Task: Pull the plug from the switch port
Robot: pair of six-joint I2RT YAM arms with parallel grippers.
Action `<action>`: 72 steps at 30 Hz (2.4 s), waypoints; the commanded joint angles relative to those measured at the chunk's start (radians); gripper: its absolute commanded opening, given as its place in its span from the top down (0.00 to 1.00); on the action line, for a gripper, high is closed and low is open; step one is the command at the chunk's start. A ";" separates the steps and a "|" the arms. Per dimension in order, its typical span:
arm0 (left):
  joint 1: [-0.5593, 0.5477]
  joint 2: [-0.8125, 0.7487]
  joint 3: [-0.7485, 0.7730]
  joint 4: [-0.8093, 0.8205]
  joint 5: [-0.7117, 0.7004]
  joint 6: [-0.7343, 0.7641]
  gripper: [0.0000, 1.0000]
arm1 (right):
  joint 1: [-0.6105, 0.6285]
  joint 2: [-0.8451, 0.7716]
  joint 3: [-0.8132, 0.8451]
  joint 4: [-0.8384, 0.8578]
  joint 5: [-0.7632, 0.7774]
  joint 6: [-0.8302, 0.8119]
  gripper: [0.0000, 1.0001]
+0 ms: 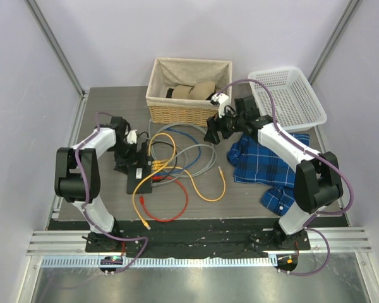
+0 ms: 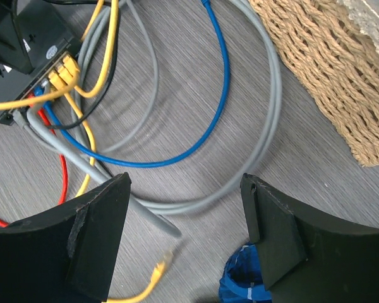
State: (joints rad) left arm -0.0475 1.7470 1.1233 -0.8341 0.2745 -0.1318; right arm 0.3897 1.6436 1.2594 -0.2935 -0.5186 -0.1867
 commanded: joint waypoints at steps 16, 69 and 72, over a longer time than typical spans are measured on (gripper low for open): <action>-0.100 0.079 0.102 -0.008 0.092 0.004 0.05 | 0.003 -0.044 0.011 -0.009 -0.015 -0.045 0.21; 0.153 -0.265 0.078 0.200 0.166 -0.101 0.05 | 0.230 0.467 0.838 -0.435 -0.072 -0.096 0.15; 0.153 -0.216 0.053 0.223 0.212 -0.124 0.07 | 0.244 0.492 0.844 -0.440 -0.105 -0.079 0.17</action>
State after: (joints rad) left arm 0.1051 1.4818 1.1759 -0.6067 0.3985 -0.2584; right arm 0.6044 2.1017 2.0628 -0.7383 -0.4805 -0.2577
